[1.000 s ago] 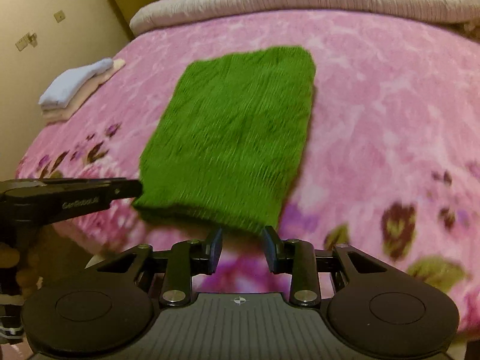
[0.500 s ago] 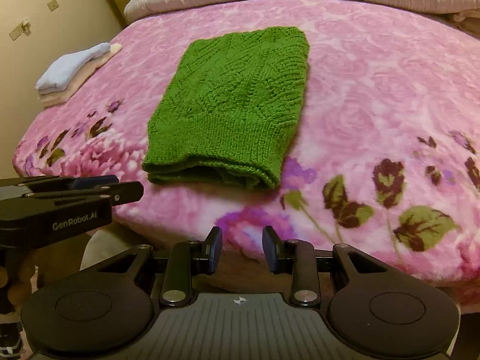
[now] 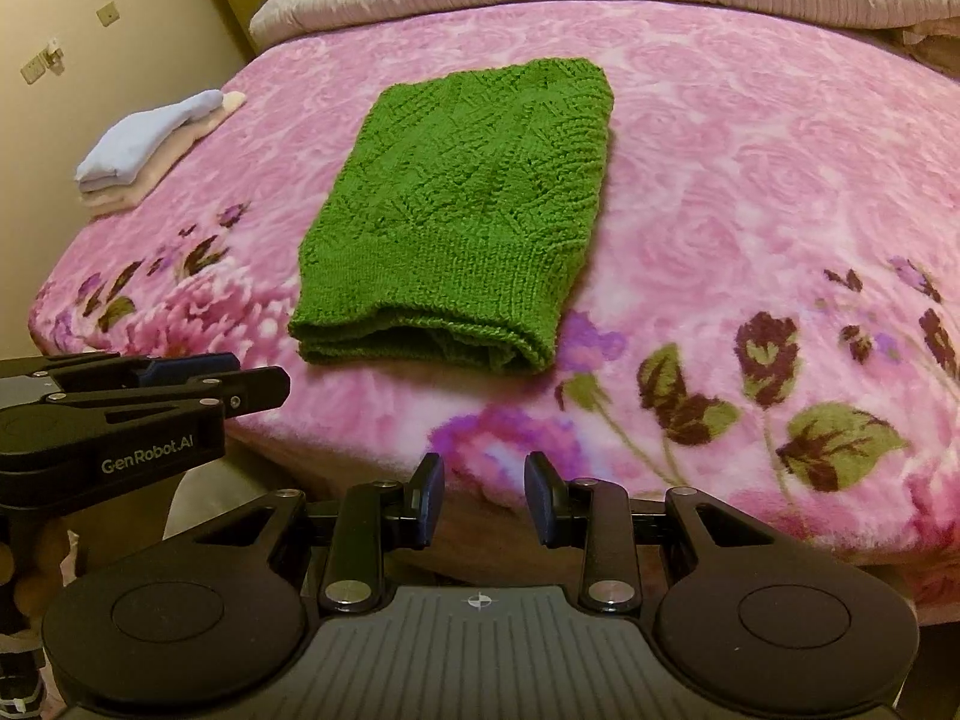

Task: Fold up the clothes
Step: 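Move both grippers to the folded edge of the vest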

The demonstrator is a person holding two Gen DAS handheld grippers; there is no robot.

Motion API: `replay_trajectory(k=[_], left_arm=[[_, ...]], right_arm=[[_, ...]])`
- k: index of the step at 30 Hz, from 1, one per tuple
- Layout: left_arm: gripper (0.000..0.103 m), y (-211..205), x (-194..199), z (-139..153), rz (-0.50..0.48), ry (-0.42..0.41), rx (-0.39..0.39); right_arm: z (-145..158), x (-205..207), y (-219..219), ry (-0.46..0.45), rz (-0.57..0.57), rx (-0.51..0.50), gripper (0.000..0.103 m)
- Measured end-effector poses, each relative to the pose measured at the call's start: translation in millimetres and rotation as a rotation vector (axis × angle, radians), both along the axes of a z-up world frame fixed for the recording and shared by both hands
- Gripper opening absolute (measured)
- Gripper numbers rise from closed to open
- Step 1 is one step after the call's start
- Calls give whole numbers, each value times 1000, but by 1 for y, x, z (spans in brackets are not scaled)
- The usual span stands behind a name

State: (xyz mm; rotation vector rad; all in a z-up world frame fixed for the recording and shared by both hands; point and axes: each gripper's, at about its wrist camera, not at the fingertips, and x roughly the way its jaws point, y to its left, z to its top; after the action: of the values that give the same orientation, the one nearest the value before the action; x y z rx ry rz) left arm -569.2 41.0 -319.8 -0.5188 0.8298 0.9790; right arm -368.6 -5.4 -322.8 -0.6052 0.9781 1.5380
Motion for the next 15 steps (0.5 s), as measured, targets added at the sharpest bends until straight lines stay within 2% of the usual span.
replay_trajectory(k=[7, 11, 15], left_arm=[[28, 19, -9, 10, -17, -83, 21], [27, 52, -13, 19, -22, -129, 50], [21, 95, -7, 19, -30, -189, 50]], right_arm=[[4, 12, 10, -1, -3, 34, 34], [15, 34, 32, -9, -16, 130, 34], [18, 48, 68, 9, 0, 179, 34]])
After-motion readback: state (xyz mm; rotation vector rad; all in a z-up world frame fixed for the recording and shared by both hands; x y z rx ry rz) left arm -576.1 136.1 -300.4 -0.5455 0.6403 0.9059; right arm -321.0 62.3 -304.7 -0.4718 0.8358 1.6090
